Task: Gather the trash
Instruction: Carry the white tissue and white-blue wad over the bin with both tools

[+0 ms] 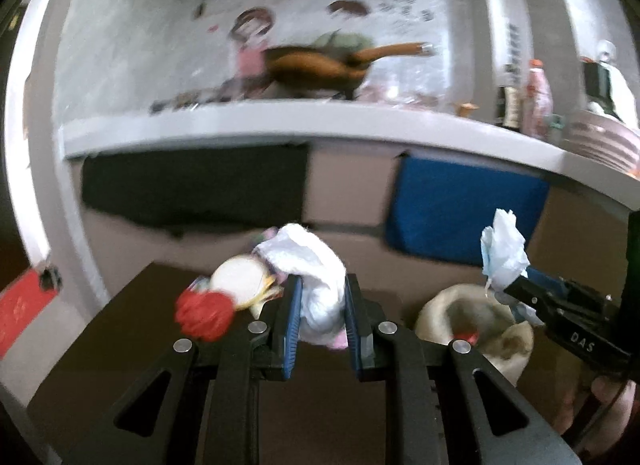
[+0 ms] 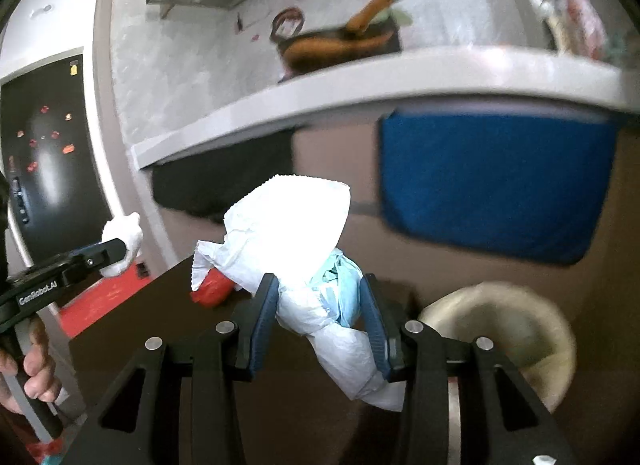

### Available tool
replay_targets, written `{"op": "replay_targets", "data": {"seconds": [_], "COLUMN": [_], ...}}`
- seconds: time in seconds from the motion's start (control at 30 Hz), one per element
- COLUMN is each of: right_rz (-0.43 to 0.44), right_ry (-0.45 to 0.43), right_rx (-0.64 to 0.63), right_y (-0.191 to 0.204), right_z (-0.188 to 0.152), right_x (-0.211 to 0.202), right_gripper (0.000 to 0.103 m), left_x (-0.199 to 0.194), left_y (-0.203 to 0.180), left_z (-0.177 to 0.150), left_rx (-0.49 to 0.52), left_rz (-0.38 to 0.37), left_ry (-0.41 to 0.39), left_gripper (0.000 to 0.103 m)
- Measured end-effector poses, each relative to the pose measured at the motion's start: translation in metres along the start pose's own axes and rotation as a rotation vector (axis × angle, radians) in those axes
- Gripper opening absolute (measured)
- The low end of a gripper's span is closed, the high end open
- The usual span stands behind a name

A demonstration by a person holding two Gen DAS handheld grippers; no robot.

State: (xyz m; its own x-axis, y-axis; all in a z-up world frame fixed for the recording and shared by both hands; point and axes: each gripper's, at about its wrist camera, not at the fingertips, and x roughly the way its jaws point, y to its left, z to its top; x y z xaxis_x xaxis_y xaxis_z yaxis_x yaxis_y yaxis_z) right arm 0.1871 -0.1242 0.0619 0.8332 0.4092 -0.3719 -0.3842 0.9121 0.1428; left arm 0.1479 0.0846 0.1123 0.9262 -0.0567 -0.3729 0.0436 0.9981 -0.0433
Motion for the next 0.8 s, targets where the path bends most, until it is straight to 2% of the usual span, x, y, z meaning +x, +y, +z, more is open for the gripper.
{"op": "replay_targets", "data": {"seconds": [0.07,0.23,0.47,0.67,0.8], "right_rz": [-0.032,-0.127,-0.204,-0.238,-0.25], "right_ry": [-0.022,-0.062,-0.058,-0.056,-0.056], "right_rx": [-0.004,0.003,0.066,0.095,0.125], "right_y": [-0.011,-0.045,-0.086,-0.115,-0.132], "right_z": [0.004,0.008,0.011,0.005,-0.004], "right_x": [-0.012,-0.045,-0.064,-0.07,-0.066], "right_gripper": [0.039,0.039,0.039,0.039,0.039], "left_x": [0.001,0.017,0.036,0.063,0.081], "left_y": [-0.023,-0.071,-0.125,-0.148,-0.157], "left_z": [0.004,0.003,-0.01,-0.017,-0.023], "left_rx": [0.029,0.043,0.059,0.04,0.045], "left_rz": [-0.034,-0.133,-0.219,-0.279,-0.28], "left_ry": [-0.02,0.009,0.035,0.064,0.084], "left_gripper": [0.021,0.021,0.021,0.021,0.021]}}
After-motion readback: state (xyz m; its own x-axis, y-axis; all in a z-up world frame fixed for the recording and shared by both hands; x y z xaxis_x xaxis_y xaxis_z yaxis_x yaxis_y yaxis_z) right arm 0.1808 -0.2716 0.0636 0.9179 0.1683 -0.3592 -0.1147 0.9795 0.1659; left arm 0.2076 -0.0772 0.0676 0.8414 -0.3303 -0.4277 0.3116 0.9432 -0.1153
